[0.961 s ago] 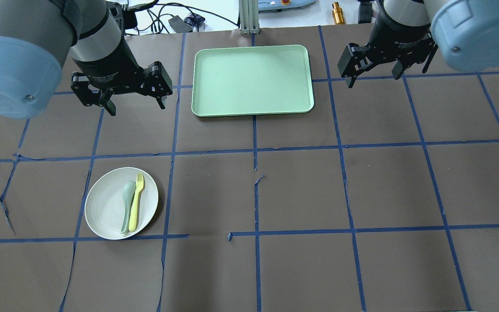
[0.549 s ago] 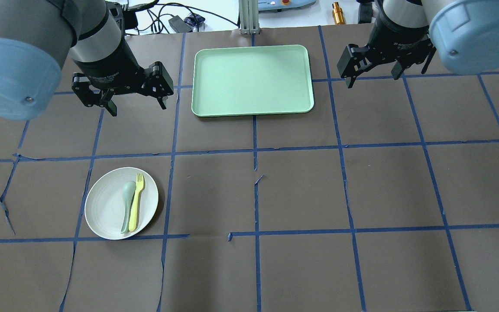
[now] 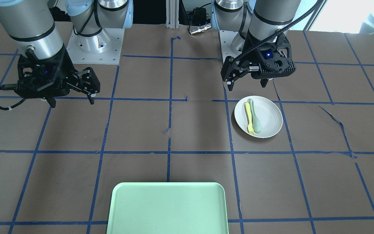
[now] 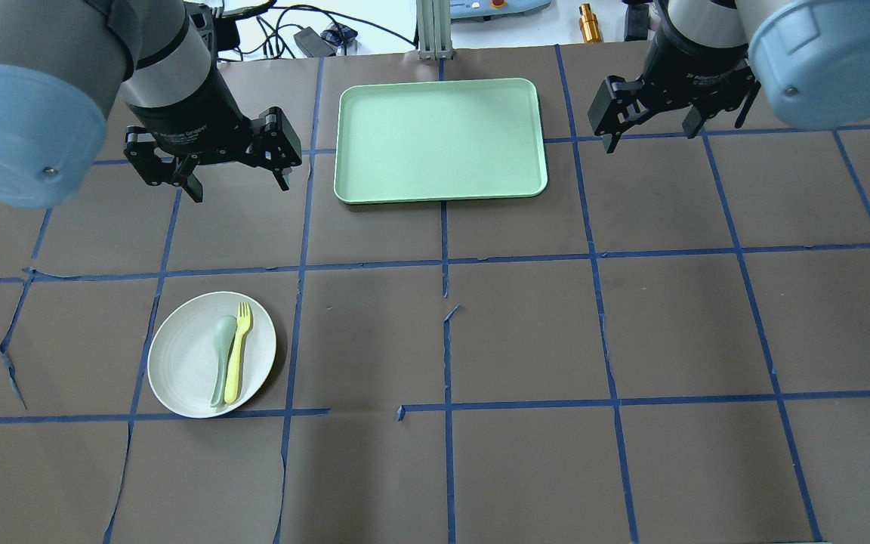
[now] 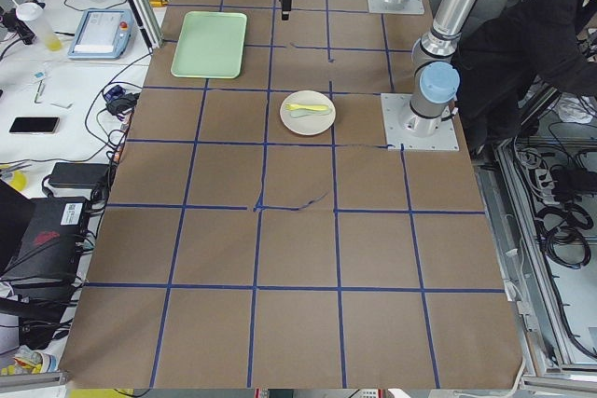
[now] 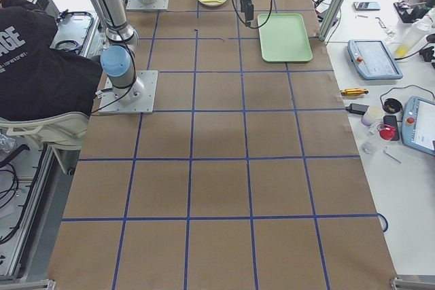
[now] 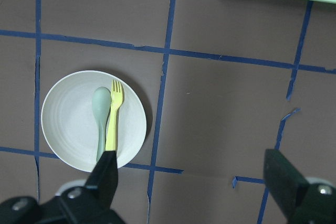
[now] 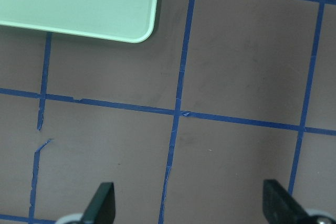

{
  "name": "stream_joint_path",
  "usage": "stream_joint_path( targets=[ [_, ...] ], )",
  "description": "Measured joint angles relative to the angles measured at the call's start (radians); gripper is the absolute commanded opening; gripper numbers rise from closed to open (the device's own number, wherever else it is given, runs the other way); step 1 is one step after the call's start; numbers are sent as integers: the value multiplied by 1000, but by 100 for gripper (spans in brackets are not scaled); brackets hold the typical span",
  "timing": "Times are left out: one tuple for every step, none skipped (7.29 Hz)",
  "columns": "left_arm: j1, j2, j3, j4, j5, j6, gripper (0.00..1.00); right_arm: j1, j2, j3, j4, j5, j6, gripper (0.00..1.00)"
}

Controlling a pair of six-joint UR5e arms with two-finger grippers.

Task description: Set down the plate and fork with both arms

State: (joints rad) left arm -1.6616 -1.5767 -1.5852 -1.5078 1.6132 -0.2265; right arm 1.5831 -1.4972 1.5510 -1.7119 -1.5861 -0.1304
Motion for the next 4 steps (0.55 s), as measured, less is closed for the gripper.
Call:
stream_joint_path(
  targets=[
    [4,0,0,0,3,4,100,0,0,0,0,0,0,100],
    [8,-3,-2,2,3,7,100,0,0,-2,0,0,0,100],
    [14,-10,-11,5,2,20,100,0,1,-3,-1,0,0,100],
    [24,-13,-38,10,3,45,100,0,1,-4,-1,0,0,100]
  ],
)
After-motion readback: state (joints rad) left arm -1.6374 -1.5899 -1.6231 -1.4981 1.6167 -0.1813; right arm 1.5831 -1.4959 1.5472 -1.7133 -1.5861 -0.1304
